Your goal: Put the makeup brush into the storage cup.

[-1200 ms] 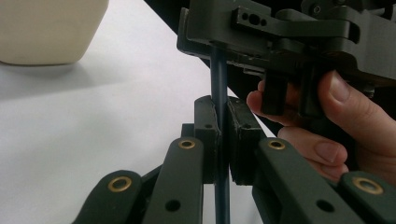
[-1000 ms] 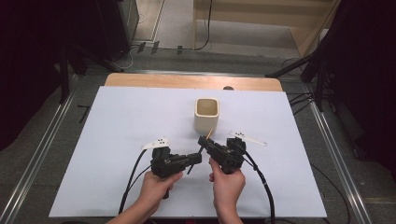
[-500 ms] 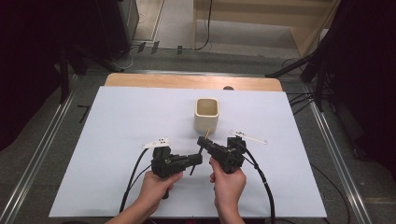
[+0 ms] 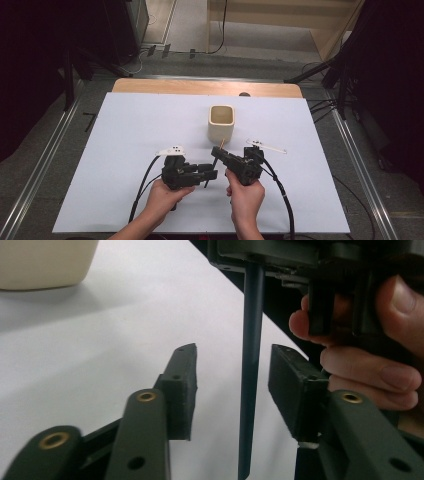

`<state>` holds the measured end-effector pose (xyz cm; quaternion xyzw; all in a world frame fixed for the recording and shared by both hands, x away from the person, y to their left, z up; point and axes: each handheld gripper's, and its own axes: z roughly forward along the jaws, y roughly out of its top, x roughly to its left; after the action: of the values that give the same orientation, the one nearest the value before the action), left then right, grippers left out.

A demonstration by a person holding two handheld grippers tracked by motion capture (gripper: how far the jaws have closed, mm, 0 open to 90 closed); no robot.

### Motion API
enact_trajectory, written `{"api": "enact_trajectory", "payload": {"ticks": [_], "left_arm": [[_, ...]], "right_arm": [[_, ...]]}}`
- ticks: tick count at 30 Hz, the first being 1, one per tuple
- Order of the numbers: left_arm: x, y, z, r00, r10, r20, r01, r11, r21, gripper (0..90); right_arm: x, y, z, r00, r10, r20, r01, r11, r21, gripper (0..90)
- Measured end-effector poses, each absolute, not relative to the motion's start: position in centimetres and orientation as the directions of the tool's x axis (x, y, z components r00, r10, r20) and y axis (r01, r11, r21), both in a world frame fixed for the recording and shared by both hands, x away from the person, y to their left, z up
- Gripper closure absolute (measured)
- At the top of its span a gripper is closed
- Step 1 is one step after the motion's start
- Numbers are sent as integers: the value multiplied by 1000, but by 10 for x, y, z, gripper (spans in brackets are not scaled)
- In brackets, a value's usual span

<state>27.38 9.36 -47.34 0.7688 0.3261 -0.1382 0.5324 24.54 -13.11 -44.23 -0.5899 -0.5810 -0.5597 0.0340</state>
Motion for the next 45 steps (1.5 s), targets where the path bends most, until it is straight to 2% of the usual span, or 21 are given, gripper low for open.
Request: {"api": "enact_trajectory", "payload": {"ticks": [17,31,45], "left_arm": [[279,96,-469,773,330,-542,630,-292,720,400],[282,97,-467,771,297,-563,637,-346,689,356],[286,103,-465,763,316,-563,646,-391,656,340]], "right_arm": [[249,-135,-444,-339,649,681,741,-262,618,834],[253,-138,-447,-393,648,652,763,-167,625,834],[258,-143,-449,-436,648,624,772,-87,630,833]]}}
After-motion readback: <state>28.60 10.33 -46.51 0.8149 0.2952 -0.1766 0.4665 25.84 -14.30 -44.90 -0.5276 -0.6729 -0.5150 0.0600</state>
